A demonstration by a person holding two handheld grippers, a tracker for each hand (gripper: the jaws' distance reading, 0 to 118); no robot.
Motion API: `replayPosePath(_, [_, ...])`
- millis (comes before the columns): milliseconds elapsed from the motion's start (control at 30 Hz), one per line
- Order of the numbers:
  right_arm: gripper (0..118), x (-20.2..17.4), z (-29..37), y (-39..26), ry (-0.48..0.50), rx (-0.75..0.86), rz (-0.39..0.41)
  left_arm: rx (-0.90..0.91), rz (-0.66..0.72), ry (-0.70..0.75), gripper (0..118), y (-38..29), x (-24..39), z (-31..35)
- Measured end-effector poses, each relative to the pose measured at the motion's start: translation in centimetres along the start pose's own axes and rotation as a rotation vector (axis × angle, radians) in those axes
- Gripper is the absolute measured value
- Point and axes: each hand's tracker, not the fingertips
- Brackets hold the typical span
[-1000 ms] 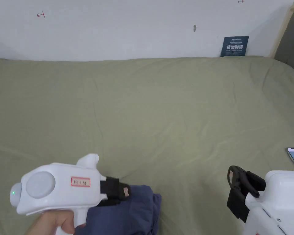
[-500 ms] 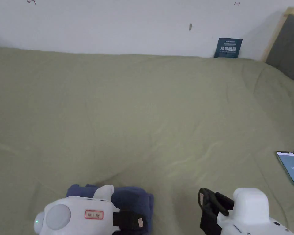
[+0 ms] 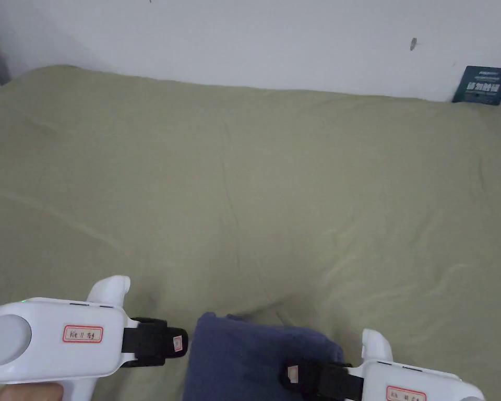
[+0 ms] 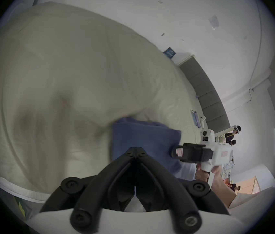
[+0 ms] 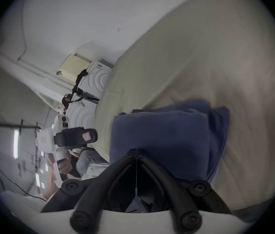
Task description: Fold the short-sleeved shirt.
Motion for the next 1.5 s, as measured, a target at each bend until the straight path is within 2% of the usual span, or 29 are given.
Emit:
replayPosePath(33, [3, 1.7, -0.4, 0.4, 0.003, -0.005, -0.044, -0.016, 0.004, -0.001, 0, 0.1, -0.8, -0.5])
replayPosePath(133, [3, 5.6, -0.5, 1.1, 0.198, -0.028, -0.233, -0.060, 0.070, -0.040, 0, 0.0, -2.6, -1.7])
replayPosePath(167, [3, 6.1, -0.4, 1.2, 0.224, -0.037, -0.261, -0.064, 0.090, -0.077, 1, 0.0, -3.0, -2.2])
replayPosePath(200, [3, 6.3, -0.3, 1.1, 0.202, -0.035, -0.222, -0.064, 0.102, -0.115, 23, 0.0, -3.2, -2.5])
replayPosePath(267, [3, 6.3, -0.1, 1.3, 0.202, -0.042, -0.193, -0.080, 0.098, -0.201, 94, 0.2, -3.4, -3.4])
replayPosePath(300, [3, 6.3, -0.1, 1.3, 0.208, -0.047, -0.195, -0.095, 0.094, -0.237, 104, 0.4, -3.4, -4.1])
replayPosePath(333, [3, 6.5, -0.2, 1.4, 0.215, -0.052, -0.198, -0.131, 0.096, -0.261, 104, 0.3, -3.3, -5.1])
replayPosePath(367, [3, 6.6, -0.2, 1.5, 0.221, -0.057, -0.201, -0.137, 0.089, -0.260, 115, 0.3, -3.2, -5.8])
replayPosePath(467, [3, 6.5, -0.2, 1.5, 0.232, -0.066, -0.196, -0.180, 0.106, -0.281, 113, 0.5, -3.0, -8.3])
replayPosePath(533, [3, 6.7, -0.2, 1.5, 0.244, -0.070, -0.209, -0.154, 0.106, -0.377, 112, 0.6, -2.5, -9.2])
replayPosePath(567, [3, 6.7, -0.3, 1.5, 0.245, -0.071, -0.209, -0.150, 0.122, -0.411, 111, 0.8, -3.6, -10.0])
replayPosePath(633, [3, 6.6, -0.2, 1.6, 0.243, -0.071, -0.205, -0.163, 0.123, -0.390, 101, 0.9, -3.6, -11.4])
replayPosePath(667, [3, 6.3, -0.1, 1.6, 0.233, -0.070, -0.201, -0.151, 0.117, -0.371, 90, 0.7, -3.8, -11.5])
replayPosePath(700, [3, 5.9, -0.1, 1.6, 0.223, -0.066, -0.194, -0.122, 0.136, -0.390, 56, 0.6, -4.3, -11.5])
replayPosePath(733, [3, 5.4, 0.1, 1.7, 0.213, -0.060, -0.184, -0.127, 0.187, -0.340, 35, 0.8, -5.0, -11.5])
replayPosePath(900, [3, 2.0, 2.0, 2.7, 0.095, -0.010, -0.046, -0.137, 0.129, -0.318, 33, 1.4, -4.3, -9.6])
replayPosePath(1033, [3, -1.2, 4.2, 3.5, 0.045, 0.045, 0.066, -0.091, 0.091, -0.254, 33, 4.1, -6.3, -4.6])
replayPosePath(1200, [3, -3.2, 6.3, 4.1, 0.037, 0.086, 0.109, -0.003, 0.141, -0.044, 33, 8.4, -14.1, 5.2])
replayPosePath(1300, [3, -3.5, 6.9, 4.6, 0.020, 0.115, 0.126, 0.035, 0.218, 0.093, 33, 10.2, -19.1, 10.4])
replayPosePath(1500, [3, -3.5, 7.1, 5.8, -0.060, 0.133, 0.130, 0.055, 0.271, 0.136, 33, 13.8, -24.7, 14.8])
